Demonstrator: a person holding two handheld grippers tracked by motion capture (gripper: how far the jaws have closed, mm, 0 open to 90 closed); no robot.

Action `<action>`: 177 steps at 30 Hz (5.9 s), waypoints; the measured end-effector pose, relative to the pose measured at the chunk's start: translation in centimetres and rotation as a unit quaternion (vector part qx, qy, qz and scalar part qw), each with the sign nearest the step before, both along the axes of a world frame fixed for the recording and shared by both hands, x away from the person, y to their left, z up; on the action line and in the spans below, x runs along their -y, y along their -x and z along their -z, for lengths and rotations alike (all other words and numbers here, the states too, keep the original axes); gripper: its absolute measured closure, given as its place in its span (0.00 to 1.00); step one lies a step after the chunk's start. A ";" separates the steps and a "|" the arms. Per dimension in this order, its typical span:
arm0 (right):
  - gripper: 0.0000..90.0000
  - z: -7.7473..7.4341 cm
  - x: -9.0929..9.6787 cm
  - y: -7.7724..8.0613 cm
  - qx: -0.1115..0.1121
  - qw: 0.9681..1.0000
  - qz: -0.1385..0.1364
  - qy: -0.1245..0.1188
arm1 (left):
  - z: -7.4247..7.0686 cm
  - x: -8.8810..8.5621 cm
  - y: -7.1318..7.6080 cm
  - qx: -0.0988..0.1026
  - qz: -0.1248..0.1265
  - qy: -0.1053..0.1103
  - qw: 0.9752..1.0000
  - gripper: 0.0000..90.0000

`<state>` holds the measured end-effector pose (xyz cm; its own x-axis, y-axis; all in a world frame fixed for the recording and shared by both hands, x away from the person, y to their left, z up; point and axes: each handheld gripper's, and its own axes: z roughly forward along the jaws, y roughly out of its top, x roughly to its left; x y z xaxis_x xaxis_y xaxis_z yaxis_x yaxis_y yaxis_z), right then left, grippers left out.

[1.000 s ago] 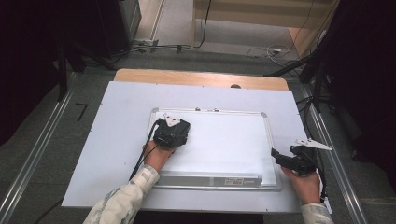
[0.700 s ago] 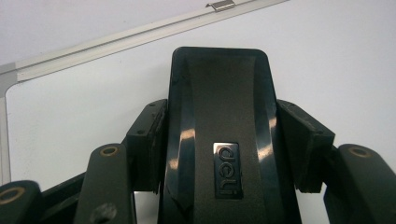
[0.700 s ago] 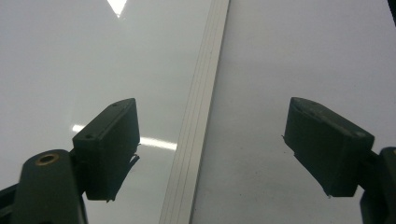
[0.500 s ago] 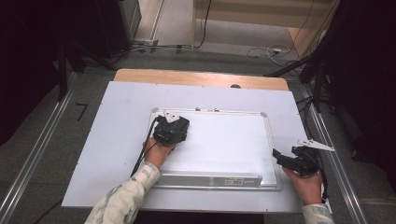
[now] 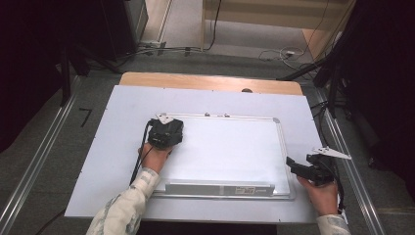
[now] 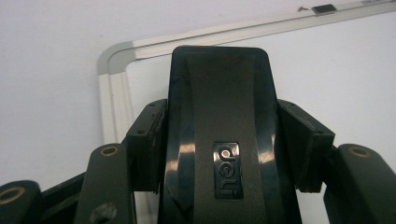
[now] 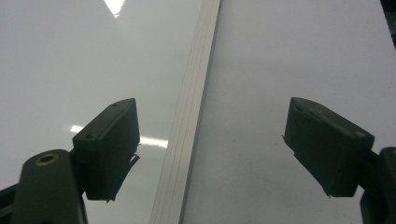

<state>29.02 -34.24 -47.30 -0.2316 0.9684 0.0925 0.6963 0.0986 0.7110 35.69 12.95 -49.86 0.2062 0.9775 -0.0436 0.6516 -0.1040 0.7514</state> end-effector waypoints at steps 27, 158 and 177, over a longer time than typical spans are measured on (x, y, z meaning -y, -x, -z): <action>0.19 0.0 -0.4 -0.3 -0.001 1.000 -0.006 0.002 | 0.0 2.9 0.7 0.000 0.049 -0.006 0.999 0.44; 0.19 0.0 -0.4 -0.5 -0.003 1.000 -0.007 0.000 | -1.4 0.0 -1.5 0.011 -0.082 0.022 0.996 0.32; 0.19 0.0 -0.4 -0.4 -0.002 1.000 -0.006 0.003 | -2.7 -2.4 2.4 0.040 -0.058 0.060 0.996 0.27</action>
<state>29.40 -33.81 -47.35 -0.2428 0.9660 0.0885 0.6978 0.1106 0.7077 33.32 15.33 -47.12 0.0996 0.9837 -0.1496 0.5916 0.0624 0.8038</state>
